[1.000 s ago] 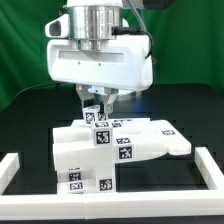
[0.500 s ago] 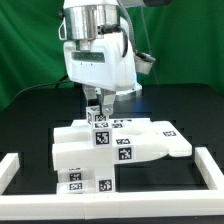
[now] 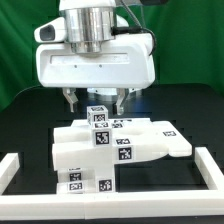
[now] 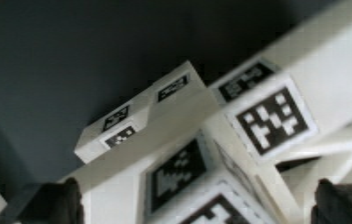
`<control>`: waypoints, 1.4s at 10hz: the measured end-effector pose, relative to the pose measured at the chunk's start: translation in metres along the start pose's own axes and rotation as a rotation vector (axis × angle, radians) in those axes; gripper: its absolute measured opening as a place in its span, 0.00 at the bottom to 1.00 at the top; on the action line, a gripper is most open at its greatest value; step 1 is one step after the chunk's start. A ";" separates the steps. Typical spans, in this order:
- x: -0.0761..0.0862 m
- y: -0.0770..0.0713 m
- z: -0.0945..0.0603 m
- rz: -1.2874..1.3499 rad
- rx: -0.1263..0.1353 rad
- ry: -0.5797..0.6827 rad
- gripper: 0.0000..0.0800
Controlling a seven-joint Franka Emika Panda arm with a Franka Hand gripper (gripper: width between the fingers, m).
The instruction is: Assemble chair
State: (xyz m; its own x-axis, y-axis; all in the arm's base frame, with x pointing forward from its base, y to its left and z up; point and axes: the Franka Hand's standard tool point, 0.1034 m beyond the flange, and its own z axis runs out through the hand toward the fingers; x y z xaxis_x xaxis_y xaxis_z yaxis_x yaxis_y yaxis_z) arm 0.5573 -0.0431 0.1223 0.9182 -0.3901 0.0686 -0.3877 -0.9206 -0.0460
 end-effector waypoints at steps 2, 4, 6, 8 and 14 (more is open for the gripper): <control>0.001 0.002 0.000 -0.119 -0.005 0.001 0.81; 0.004 -0.002 0.005 -0.384 -0.036 0.030 0.81; 0.004 -0.003 0.008 -0.352 -0.038 0.035 0.78; 0.004 -0.003 0.008 -0.252 -0.036 0.037 0.59; 0.004 -0.003 0.009 0.144 -0.028 0.042 0.35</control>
Offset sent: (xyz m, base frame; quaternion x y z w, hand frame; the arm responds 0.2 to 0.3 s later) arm 0.0190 0.0210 -0.0153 -0.0184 0.0357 -0.4125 0.9101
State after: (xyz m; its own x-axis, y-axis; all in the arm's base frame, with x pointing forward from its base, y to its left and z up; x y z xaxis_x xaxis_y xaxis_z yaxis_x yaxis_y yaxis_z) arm 0.5623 -0.0420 0.1136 0.8489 -0.5180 0.1050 -0.5179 -0.8549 -0.0302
